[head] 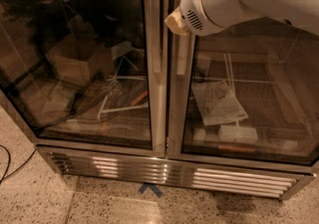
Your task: Place blue chip bag into bottom drawer
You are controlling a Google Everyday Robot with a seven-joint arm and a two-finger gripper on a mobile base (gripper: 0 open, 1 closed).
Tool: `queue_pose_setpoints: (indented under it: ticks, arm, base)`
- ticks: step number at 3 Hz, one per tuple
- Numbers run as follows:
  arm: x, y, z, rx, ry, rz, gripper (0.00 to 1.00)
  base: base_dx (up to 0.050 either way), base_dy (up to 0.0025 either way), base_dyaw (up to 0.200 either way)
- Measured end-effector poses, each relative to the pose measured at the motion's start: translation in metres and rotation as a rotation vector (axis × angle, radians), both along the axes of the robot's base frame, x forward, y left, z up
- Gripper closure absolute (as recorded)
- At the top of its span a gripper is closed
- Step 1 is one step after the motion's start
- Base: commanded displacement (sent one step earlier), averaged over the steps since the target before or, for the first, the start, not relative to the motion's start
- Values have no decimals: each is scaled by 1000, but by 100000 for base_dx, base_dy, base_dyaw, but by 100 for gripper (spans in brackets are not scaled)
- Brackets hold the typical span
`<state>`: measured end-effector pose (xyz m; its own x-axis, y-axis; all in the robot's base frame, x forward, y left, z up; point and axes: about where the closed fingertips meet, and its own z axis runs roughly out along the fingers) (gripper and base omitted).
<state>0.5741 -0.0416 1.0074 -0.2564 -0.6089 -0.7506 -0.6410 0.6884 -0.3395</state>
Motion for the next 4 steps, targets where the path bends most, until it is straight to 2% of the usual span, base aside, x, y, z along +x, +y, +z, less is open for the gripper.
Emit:
queue_pose_setpoints:
  ticks: [2, 4]
  arm:
    - [5, 7, 4, 23, -7, 17, 100]
    - [17, 27, 11, 44, -19, 59, 100]
  base:
    - [0, 0, 0]
    - [0, 0, 0]
